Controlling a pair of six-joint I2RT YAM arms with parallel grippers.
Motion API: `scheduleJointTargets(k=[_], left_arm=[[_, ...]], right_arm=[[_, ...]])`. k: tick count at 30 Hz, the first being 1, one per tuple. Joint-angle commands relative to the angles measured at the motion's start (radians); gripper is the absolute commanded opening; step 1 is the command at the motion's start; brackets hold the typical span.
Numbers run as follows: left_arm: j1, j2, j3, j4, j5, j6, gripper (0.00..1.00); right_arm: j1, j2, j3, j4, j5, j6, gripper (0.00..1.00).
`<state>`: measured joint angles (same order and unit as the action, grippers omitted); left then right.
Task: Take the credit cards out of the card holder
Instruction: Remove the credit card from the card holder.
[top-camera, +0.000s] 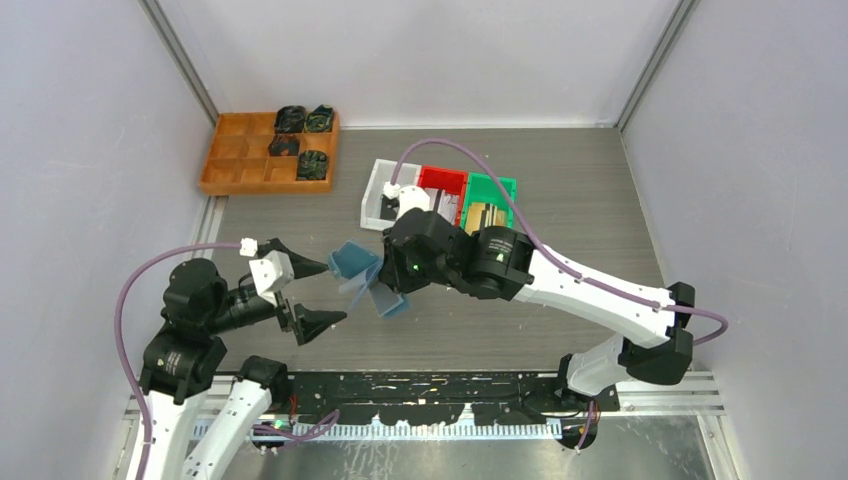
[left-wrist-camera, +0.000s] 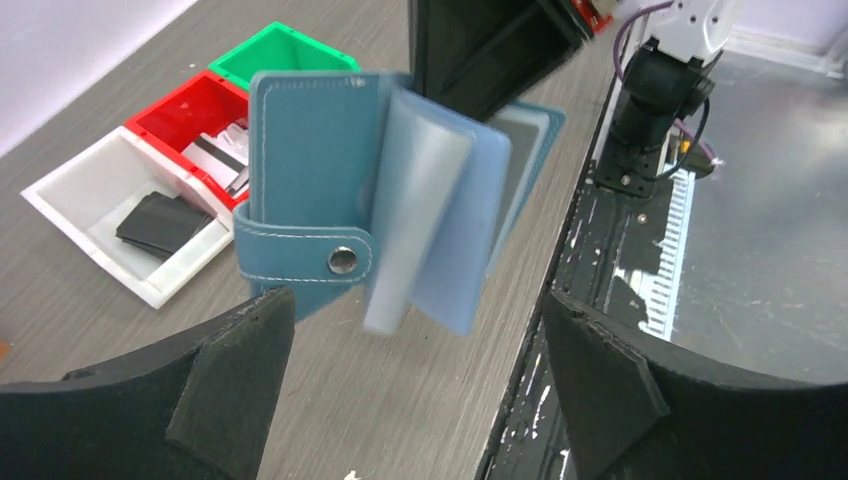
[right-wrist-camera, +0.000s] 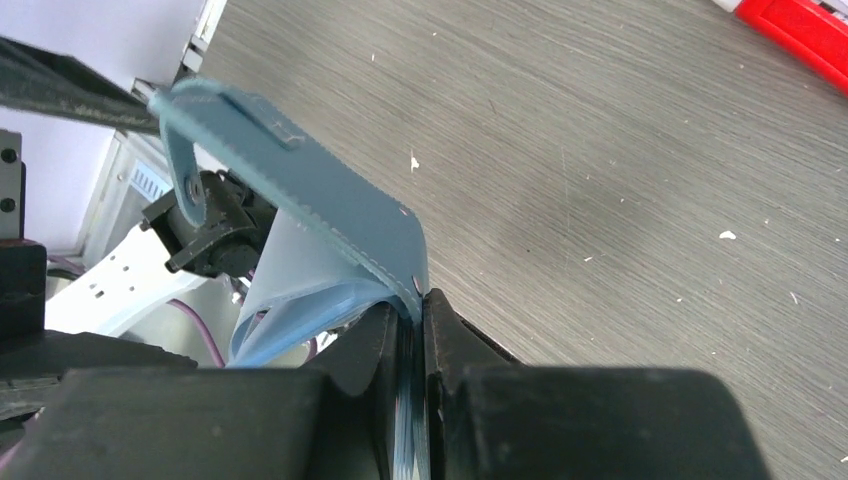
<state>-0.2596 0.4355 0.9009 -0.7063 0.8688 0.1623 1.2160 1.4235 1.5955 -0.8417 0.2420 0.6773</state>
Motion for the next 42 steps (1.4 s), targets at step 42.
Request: scheduleJointTargets(k=[42], left_arm=[[0.002,0.172,0.224,-0.205,0.176,0.074,0.95]], right_arm=[[0.049,-0.133,-0.101,0.338,-0.432,-0.198,0.01]])
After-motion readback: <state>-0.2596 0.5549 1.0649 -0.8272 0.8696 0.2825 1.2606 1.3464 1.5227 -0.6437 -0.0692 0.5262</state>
